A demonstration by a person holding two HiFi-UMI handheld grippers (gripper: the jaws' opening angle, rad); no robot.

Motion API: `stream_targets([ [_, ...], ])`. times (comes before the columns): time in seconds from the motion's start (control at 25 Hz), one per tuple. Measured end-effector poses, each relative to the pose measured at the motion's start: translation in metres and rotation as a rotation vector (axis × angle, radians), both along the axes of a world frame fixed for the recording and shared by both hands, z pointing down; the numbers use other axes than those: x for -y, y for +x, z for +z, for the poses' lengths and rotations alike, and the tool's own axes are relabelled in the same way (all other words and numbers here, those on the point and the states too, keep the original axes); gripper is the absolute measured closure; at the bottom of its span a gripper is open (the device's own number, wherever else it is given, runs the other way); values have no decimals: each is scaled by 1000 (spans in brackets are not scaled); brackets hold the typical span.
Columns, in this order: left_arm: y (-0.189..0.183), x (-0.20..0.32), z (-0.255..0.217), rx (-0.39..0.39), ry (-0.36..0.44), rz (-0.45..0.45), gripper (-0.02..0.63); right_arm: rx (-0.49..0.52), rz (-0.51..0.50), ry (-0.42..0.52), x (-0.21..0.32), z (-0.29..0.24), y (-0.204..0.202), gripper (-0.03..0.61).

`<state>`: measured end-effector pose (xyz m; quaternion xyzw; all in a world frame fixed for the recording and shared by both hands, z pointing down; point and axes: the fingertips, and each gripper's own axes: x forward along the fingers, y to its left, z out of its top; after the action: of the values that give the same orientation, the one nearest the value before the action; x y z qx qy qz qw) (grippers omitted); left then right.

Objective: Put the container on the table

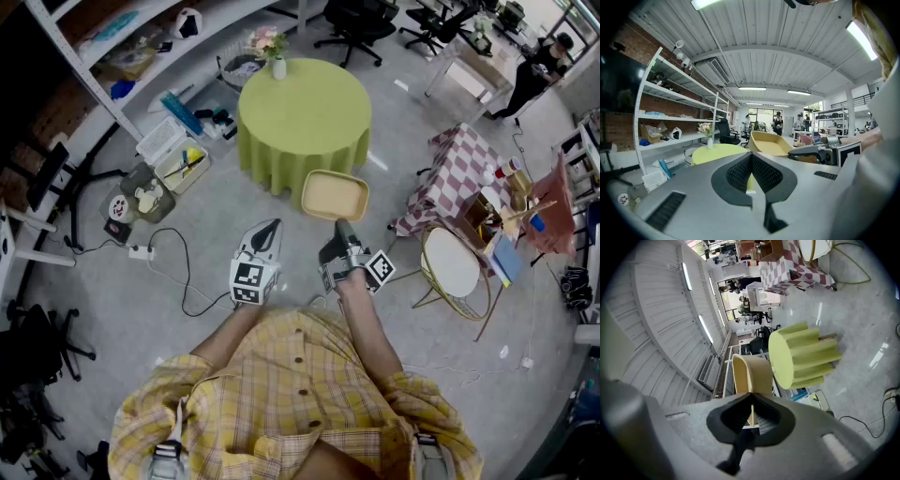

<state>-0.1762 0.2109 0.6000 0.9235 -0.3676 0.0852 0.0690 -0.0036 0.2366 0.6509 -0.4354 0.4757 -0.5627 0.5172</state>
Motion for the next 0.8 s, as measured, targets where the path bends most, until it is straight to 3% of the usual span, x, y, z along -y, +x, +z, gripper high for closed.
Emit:
stream_targets([
  [0.44,6,-2,-5,-4,-2,-10,609,-19,-11,8,-3,-5,7,565],
  [0.8,39,-12,-1,3,7,-37,609,-13,-43,-11,-9,1,39,565],
])
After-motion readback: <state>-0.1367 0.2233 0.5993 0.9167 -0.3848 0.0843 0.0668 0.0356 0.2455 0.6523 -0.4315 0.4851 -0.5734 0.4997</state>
